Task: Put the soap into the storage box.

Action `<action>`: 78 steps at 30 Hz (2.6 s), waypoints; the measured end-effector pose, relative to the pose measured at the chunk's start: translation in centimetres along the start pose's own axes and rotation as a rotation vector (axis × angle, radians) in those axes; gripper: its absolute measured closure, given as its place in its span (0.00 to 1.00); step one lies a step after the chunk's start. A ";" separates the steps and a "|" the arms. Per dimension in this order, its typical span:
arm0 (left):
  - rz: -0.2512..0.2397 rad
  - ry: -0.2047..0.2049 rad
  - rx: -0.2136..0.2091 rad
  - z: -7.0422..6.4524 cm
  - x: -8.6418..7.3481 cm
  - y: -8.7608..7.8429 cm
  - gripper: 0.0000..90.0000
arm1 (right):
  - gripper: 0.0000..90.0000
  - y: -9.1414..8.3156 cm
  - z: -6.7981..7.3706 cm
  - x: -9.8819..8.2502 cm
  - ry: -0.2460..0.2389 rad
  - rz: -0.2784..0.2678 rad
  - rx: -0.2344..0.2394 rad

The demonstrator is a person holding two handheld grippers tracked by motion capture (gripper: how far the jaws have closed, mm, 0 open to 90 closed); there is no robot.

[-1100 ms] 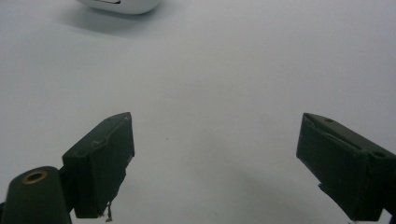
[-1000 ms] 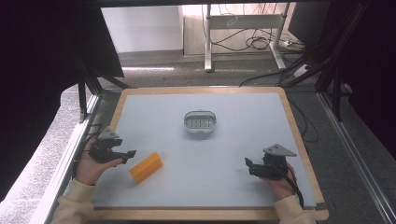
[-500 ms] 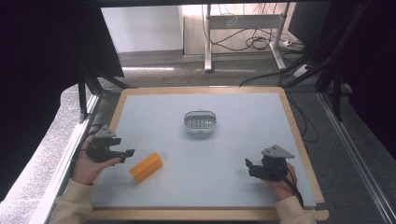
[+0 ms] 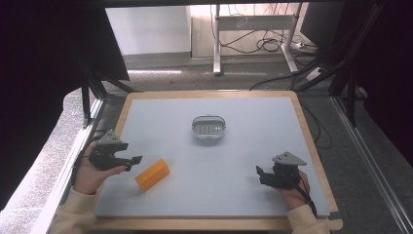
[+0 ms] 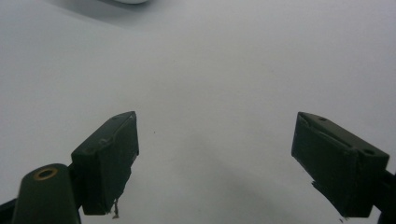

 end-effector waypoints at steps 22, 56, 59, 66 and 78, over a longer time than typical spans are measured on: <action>0.021 0.090 -0.065 -2.9 1.1 0.3 0.28 | 0.19 0.1 0.2 0.0 -0.021 0.010 -0.001; 0.273 0.137 -0.098 -5.7 1.1 5.4 0.34 | 0.19 0.3 0.4 -0.1 -0.048 0.027 -0.017; 0.299 0.139 -0.100 -5.7 1.1 5.9 0.36 | 0.19 0.3 0.4 -0.1 -0.049 0.028 -0.017; 0.375 0.154 -0.102 -6.1 0.8 7.4 0.40 | 0.18 0.3 0.5 -0.1 -0.055 0.032 -0.016; 0.425 0.182 -0.096 -6.2 0.3 8.6 0.68 | 0.18 0.4 0.5 -0.2 -0.055 0.039 -0.022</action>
Point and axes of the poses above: each handheld gripper's, and its own axes: y roughly forward along the jaws, x roughly out of its top, z roughly to its left, the point moved 1 cm from there along y, roughly forward along the jaws, and after that the axes turned 5 degrees about x, right-handed, at the moved point
